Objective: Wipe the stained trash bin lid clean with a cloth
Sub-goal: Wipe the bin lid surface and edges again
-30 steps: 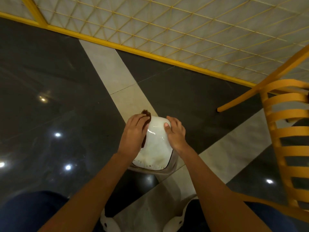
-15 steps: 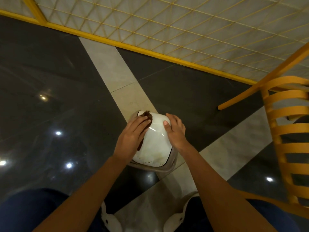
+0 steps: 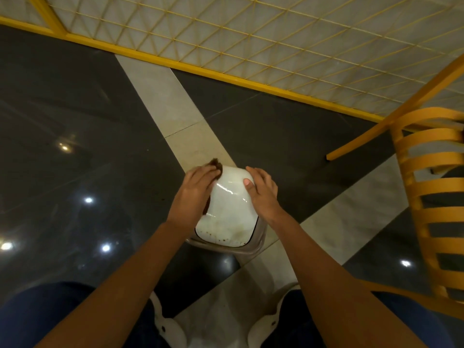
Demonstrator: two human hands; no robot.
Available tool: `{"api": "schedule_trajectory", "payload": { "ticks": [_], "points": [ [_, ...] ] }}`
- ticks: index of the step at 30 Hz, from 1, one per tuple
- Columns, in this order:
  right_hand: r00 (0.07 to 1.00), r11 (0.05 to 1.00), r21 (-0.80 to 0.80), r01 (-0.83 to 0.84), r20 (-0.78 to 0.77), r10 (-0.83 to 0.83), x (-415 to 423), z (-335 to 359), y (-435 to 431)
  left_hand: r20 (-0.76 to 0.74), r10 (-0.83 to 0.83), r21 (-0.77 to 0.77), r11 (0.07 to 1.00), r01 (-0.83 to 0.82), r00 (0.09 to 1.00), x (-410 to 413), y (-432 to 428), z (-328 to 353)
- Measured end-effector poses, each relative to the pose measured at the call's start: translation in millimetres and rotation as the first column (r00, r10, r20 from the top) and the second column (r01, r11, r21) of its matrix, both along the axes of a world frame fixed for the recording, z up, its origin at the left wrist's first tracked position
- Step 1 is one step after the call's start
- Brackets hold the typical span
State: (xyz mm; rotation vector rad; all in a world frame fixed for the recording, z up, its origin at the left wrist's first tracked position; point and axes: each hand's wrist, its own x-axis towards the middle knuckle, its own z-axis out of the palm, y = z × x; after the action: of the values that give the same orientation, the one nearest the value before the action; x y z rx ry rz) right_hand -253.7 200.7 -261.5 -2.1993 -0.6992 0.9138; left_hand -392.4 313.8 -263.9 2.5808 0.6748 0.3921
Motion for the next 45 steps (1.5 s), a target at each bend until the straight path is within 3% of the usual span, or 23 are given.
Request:
{"api": "schedule_trajectory", "payload": {
  "ticks": [3,6,9,11,15,20,22,28,30,34,39,41,45],
  "points": [
    [1.0,1.0,-0.006,-0.004,-0.001,0.004,-0.7,-0.5,-1.1,-0.015,0.086,-0.089,0.992,-0.087,0.996,13.6,1.3,2.5],
    [1.0,1.0,-0.014,-0.002,-0.001,0.002,-0.5,-0.3,-0.1,-0.065,-0.062,0.027,0.998,0.064,0.996,-1.9,-11.3,-2.3],
    [1.0,1.0,-0.004,-0.001,-0.01,0.001,0.0,0.4,-0.1,0.008,-0.149,0.013,0.989,0.149,0.989,-23.5,-17.5,-3.9],
    [1.0,1.0,0.001,0.0,-0.018,0.0,0.2,1.4,-0.3,0.034,-0.078,-0.055,0.995,0.08,0.996,-22.9,-14.0,-1.6],
    [1.0,1.0,-0.006,-0.005,-0.014,0.004,0.9,1.6,-1.8,0.075,0.23,-0.206,0.956,-0.21,0.97,-0.3,-19.1,-2.2],
    [1.0,1.0,0.003,-0.009,-0.005,0.009,0.1,2.0,-1.1,0.068,-0.061,-0.109,0.992,0.068,0.996,-28.0,-49.1,-16.5],
    [1.0,1.0,0.007,-0.014,0.008,0.014,-0.3,2.2,-0.9,0.059,-0.107,-0.074,0.991,0.111,0.992,-42.0,-45.8,-21.9],
    [1.0,1.0,-0.012,-0.019,0.021,0.019,-0.6,-0.5,-1.3,0.094,0.24,-0.189,0.957,-0.22,0.966,-16.9,-44.5,-11.5],
    [0.999,1.0,-0.019,-0.023,0.041,0.024,0.1,-0.9,-1.0,0.058,0.167,-0.129,0.979,-0.159,0.984,-11.8,-51.8,-16.4],
    [0.999,0.999,-0.019,-0.03,0.044,0.031,-0.9,0.1,-0.4,0.02,-0.126,0.039,0.991,0.125,0.992,-23.3,-41.1,-20.4],
    [0.999,0.999,-0.021,-0.03,0.02,0.031,-0.7,0.3,-0.7,0.09,0.258,-0.137,0.96,-0.245,0.962,-1.7,-34.9,-12.9],
    [1.0,1.0,-0.013,-0.019,0.013,0.02,-0.8,0.7,-0.8,0.073,0.165,-0.1,0.982,-0.158,0.984,4.4,-45.1,-13.4],
    [1.0,1.0,-0.003,-0.008,-0.025,0.008,1.6,1.5,-1.0,-0.006,-0.176,-0.011,0.984,0.175,0.984,-15.8,-54.9,-18.3]
  ]
}}
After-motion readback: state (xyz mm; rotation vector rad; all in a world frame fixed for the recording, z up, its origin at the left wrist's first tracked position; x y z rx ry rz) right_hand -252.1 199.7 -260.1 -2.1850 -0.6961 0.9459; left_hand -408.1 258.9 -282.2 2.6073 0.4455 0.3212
